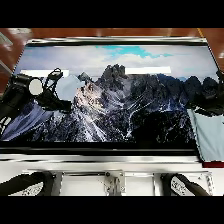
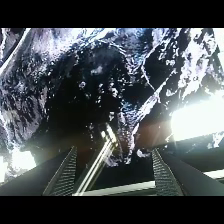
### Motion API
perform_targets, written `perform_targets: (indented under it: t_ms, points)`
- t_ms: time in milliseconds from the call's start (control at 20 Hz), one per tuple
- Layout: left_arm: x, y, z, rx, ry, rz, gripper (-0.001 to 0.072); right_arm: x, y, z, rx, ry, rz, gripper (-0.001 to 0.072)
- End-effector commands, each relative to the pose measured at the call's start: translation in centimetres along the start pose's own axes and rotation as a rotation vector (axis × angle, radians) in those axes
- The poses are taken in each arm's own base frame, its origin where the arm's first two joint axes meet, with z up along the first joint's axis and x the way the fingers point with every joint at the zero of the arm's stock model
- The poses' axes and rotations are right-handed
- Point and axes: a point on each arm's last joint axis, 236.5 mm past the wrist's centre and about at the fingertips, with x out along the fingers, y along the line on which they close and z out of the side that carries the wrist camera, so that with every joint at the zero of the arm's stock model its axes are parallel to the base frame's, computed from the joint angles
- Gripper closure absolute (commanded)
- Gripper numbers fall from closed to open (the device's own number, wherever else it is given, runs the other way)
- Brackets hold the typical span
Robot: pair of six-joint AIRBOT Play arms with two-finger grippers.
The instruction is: Fold the shirts.
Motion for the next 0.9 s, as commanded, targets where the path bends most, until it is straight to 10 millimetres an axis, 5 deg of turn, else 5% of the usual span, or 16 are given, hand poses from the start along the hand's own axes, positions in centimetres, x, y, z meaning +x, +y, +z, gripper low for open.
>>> perform_targets:
  t_ms: [0,700,850]
  points:
    - [0.0,0.0,0.0,0.000,0.000,0.000,0.0063,0.0,0.0,0.0,-0.001,0.001,0.000,0.0119]
    - [0.0,0.0,0.0,0.000,0.000,0.000,0.0063,0.0,0.1,0.5,0.000,-0.020,0.003,0.0119]
    - [0.2,-0.2,1.9,0.000,-0.076,-0.007,0.0063,-0.1,0.2,1.9,0.002,-0.080,0.006,0.0119]
